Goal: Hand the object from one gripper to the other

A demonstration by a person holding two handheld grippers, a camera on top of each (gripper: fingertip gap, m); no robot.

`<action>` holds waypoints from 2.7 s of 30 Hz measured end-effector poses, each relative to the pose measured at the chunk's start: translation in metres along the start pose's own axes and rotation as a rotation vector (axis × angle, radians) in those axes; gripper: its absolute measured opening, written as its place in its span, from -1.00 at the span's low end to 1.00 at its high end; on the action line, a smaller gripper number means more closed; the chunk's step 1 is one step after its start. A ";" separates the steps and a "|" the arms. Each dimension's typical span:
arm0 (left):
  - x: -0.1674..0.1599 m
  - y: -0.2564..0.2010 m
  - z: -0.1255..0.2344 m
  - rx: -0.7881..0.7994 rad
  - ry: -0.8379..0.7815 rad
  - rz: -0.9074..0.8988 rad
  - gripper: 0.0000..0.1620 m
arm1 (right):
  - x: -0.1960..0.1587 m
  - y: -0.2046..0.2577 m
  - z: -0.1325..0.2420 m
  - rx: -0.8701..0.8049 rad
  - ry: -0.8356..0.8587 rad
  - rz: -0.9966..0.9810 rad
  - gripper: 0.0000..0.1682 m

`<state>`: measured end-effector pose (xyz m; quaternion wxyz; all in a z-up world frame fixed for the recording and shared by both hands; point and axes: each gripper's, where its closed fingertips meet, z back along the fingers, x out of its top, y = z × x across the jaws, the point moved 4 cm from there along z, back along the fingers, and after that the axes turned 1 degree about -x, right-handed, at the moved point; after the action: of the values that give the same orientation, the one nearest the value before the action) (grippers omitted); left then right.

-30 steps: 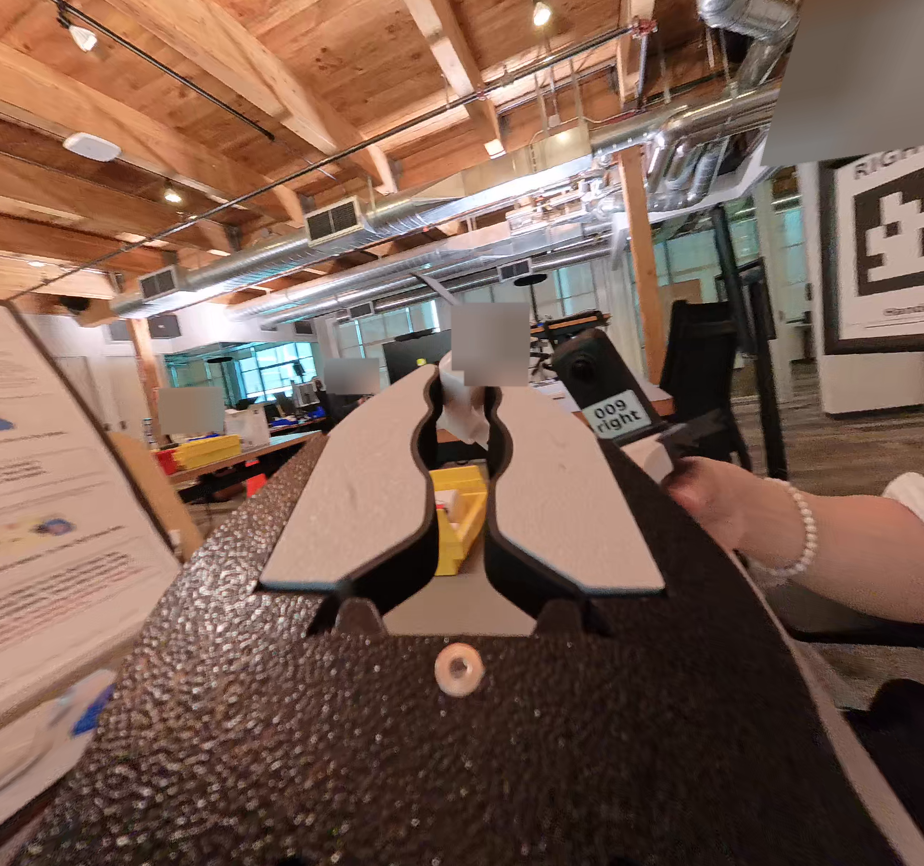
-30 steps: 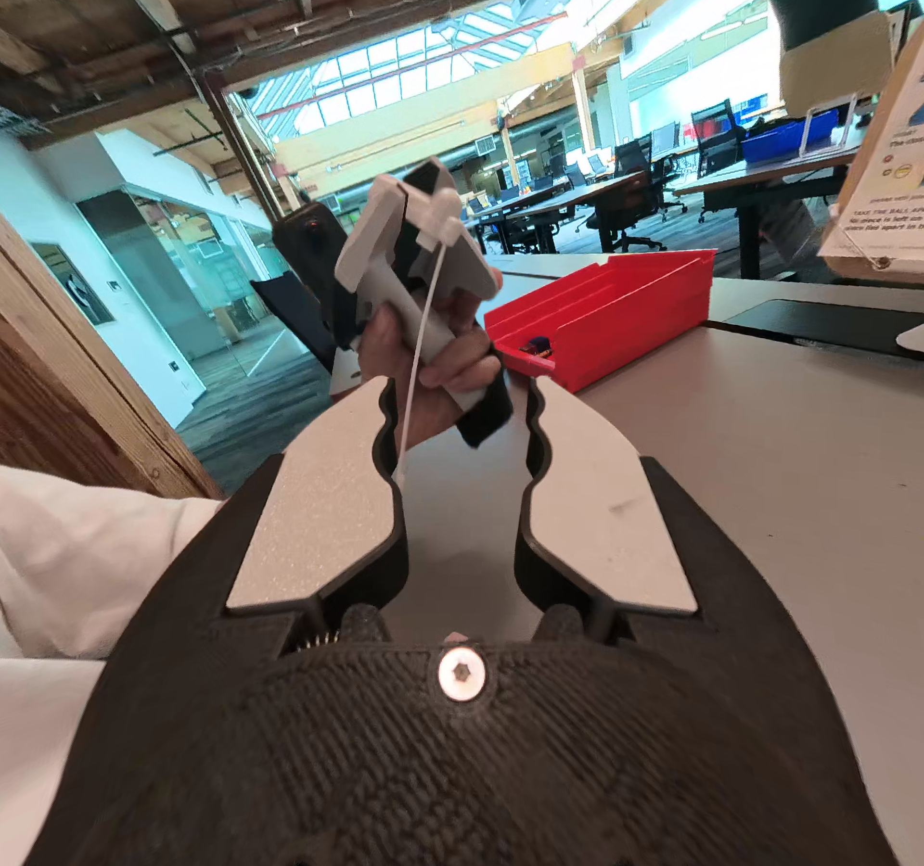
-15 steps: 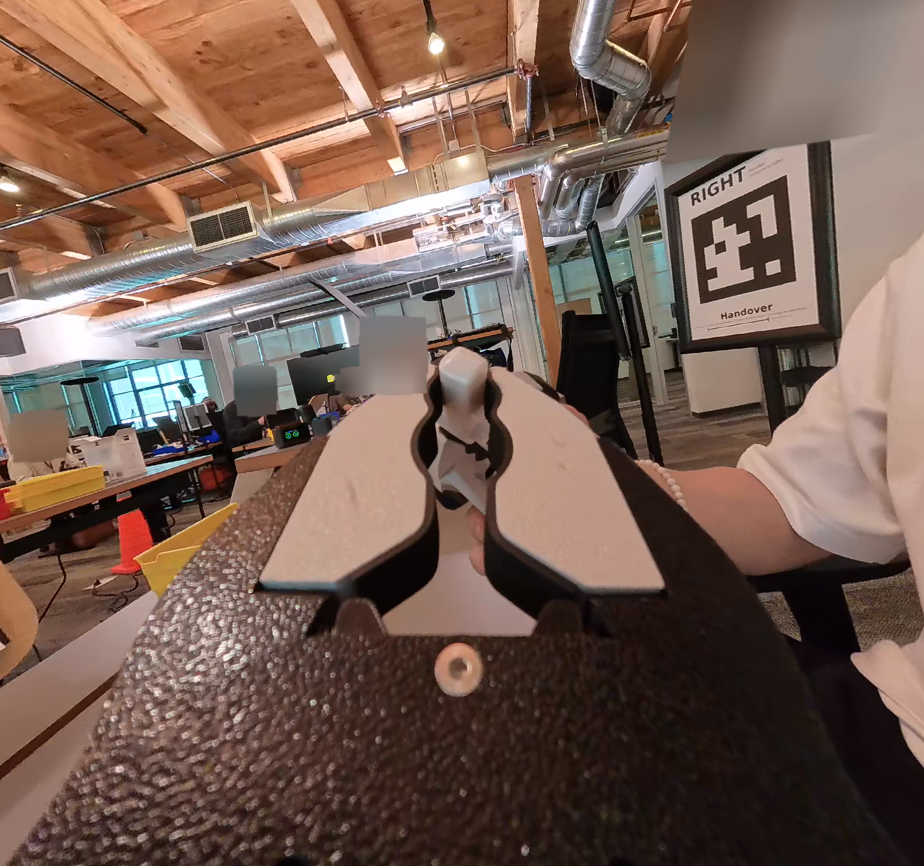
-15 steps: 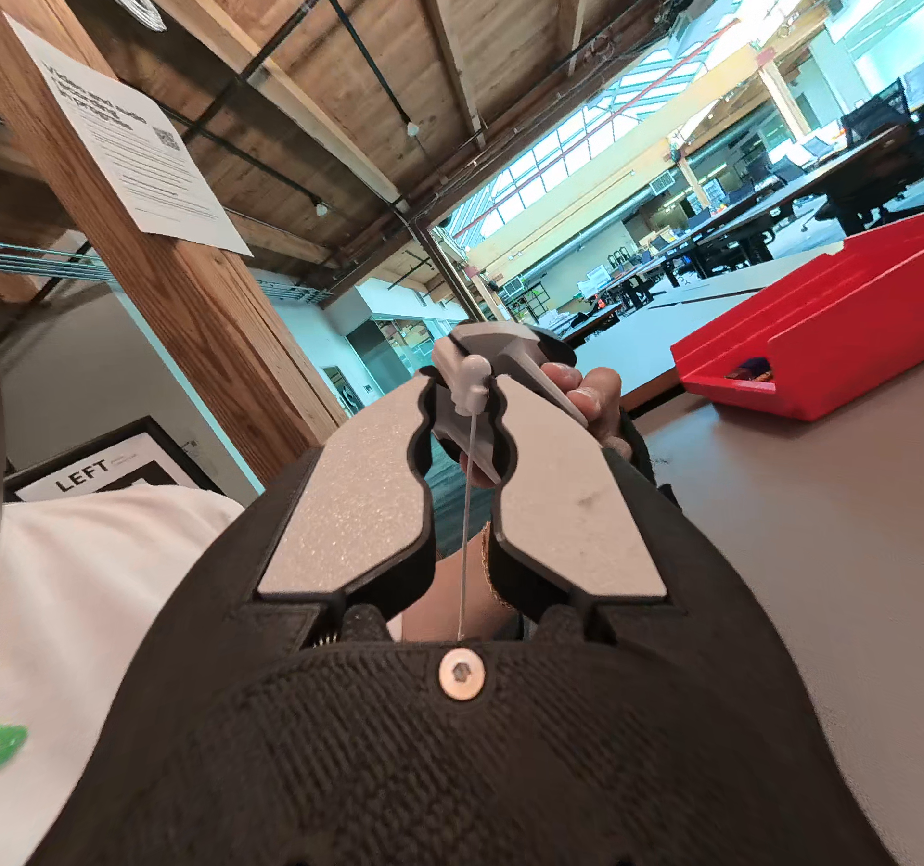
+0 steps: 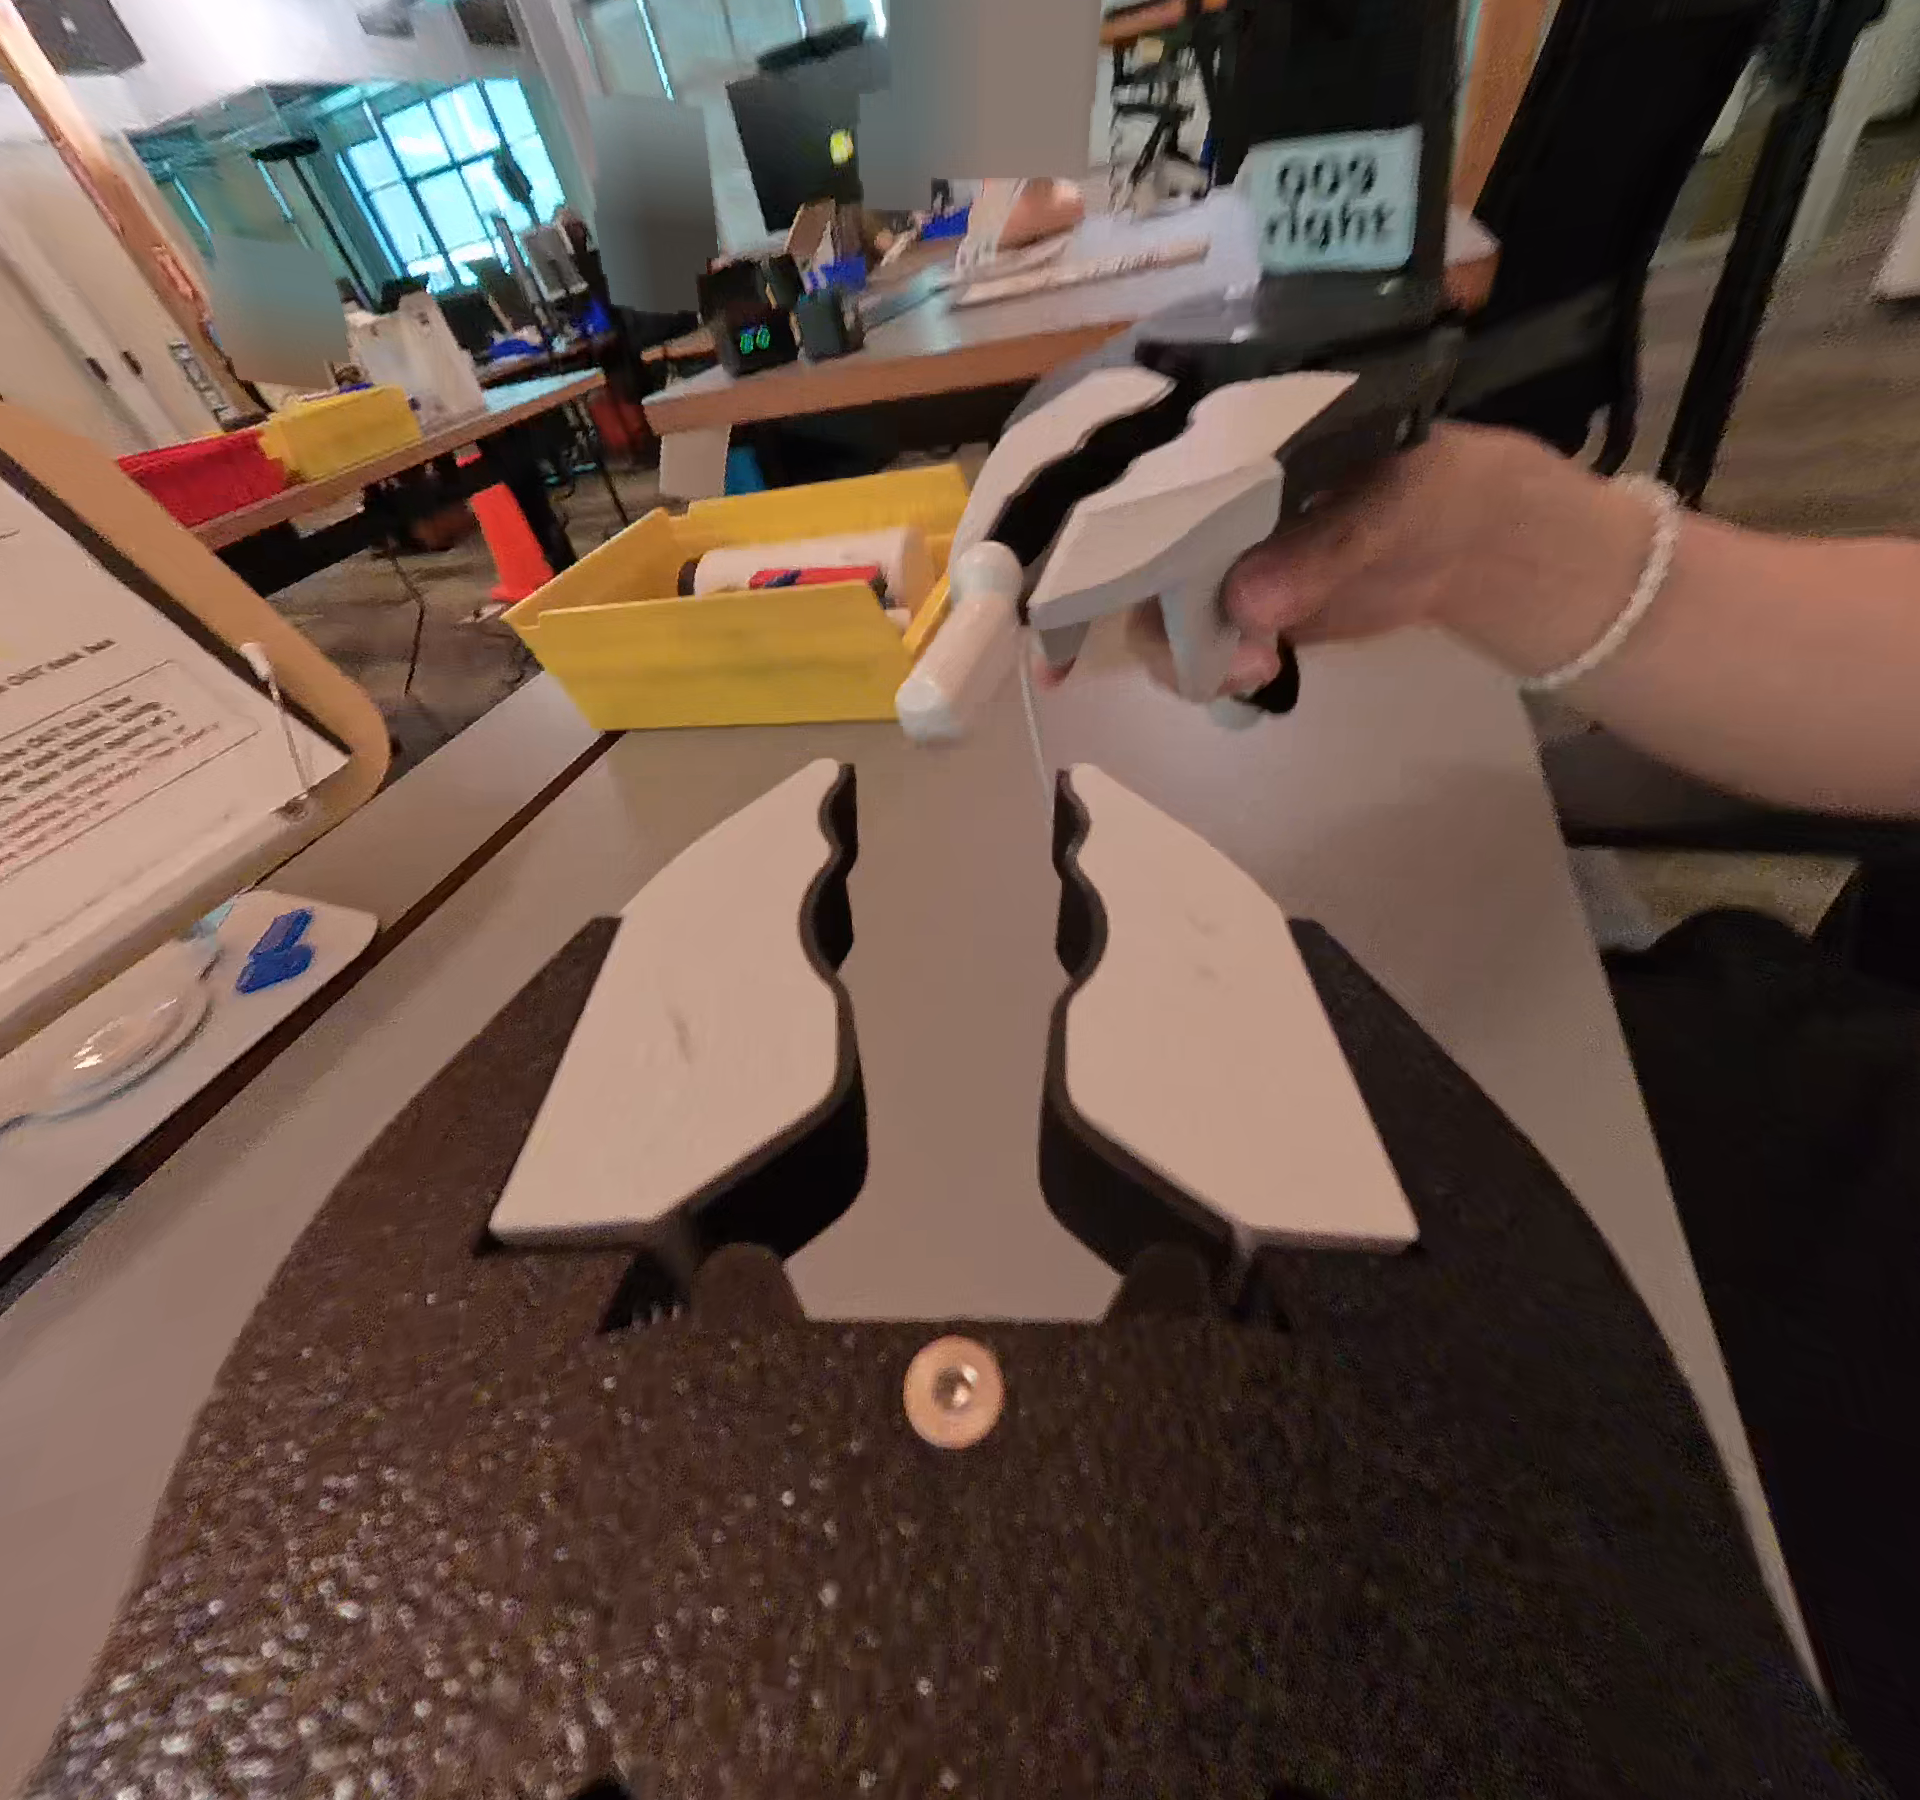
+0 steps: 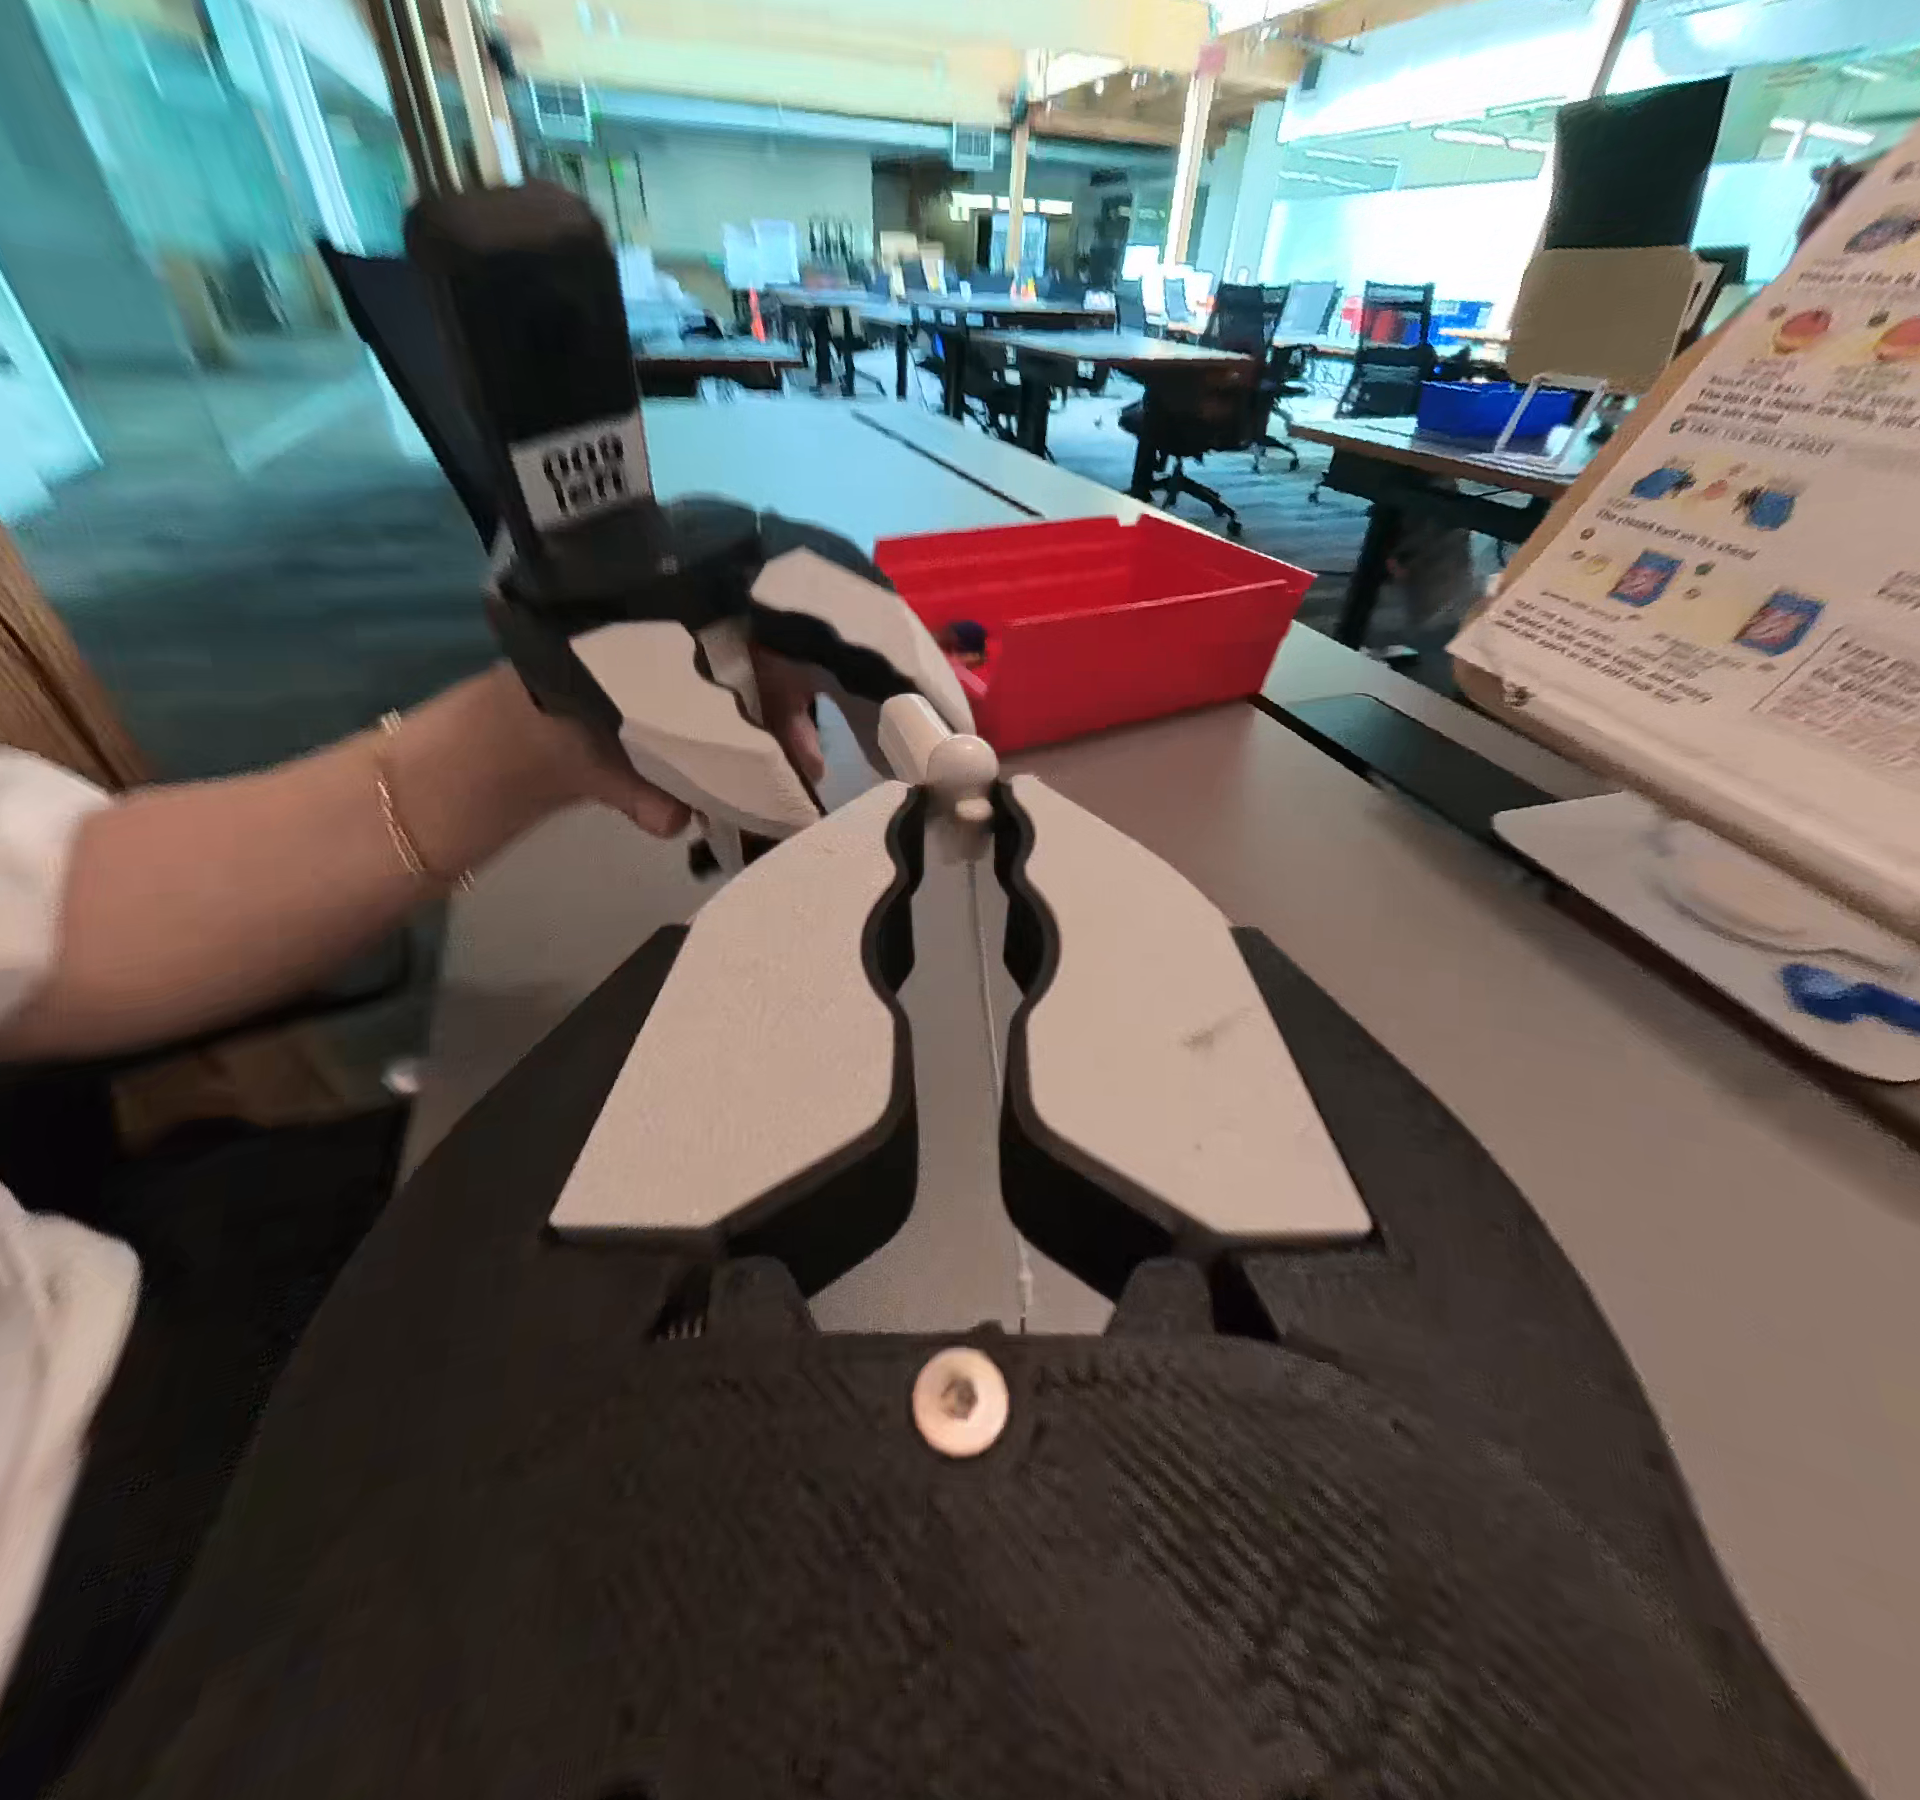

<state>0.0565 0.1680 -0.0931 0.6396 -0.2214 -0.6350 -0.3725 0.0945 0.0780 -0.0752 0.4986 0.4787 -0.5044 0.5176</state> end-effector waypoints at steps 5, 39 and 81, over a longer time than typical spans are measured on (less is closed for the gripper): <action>-0.008 -0.005 0.001 -0.025 0.092 -0.054 -0.64 | -0.010 0.013 0.004 0.060 0.147 0.207 -0.85; -0.003 -0.001 0.008 -0.098 -0.023 0.068 -0.86 | -0.028 0.007 -0.005 -0.024 0.191 0.289 -0.99; -0.003 -0.002 0.006 -0.086 -0.020 0.061 -0.86 | -0.023 0.004 -0.006 -0.093 0.171 0.337 -0.89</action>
<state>0.0514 0.1720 -0.0960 0.6341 -0.2717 -0.6178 -0.3775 0.0912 0.0828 -0.0986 0.4676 0.3181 -0.5566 0.6086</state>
